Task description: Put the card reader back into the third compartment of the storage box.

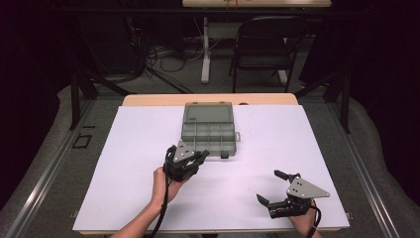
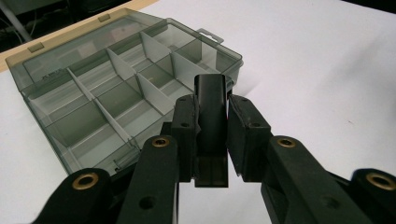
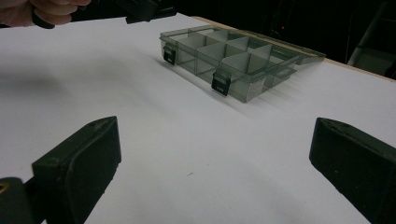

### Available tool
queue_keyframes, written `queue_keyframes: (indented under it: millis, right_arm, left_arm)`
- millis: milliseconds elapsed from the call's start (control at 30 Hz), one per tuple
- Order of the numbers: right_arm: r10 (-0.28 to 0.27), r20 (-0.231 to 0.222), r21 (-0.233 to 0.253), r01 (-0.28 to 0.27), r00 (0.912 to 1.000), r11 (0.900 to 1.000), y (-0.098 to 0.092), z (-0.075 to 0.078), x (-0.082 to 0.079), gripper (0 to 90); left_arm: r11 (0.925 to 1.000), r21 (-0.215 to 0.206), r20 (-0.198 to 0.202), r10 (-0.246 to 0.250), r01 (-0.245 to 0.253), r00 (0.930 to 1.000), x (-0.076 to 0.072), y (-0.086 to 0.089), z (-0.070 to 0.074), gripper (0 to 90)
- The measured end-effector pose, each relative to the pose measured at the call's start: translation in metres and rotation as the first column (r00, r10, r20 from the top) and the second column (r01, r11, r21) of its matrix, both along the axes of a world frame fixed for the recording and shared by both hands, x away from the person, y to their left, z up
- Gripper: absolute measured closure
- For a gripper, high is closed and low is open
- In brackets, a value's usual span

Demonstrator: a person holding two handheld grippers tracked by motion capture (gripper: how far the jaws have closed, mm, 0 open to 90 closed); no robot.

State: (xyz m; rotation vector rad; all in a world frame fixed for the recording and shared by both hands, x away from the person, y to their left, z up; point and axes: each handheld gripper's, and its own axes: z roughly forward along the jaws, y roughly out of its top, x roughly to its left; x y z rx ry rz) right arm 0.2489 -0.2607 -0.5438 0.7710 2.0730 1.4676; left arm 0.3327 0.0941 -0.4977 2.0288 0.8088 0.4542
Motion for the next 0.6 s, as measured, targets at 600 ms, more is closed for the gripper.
queue_keyframes:
  millis: [600]
  right_arm:
    - [-0.004, -0.005, -0.003, 0.004, 1.0000, 1.000, 0.000, 0.000, 0.001, 1.8]
  left_arm:
    - [0.9999, -0.010, 0.019, 0.012, -0.012, 0.9997, 0.014, -0.001, 0.012, 73.5]
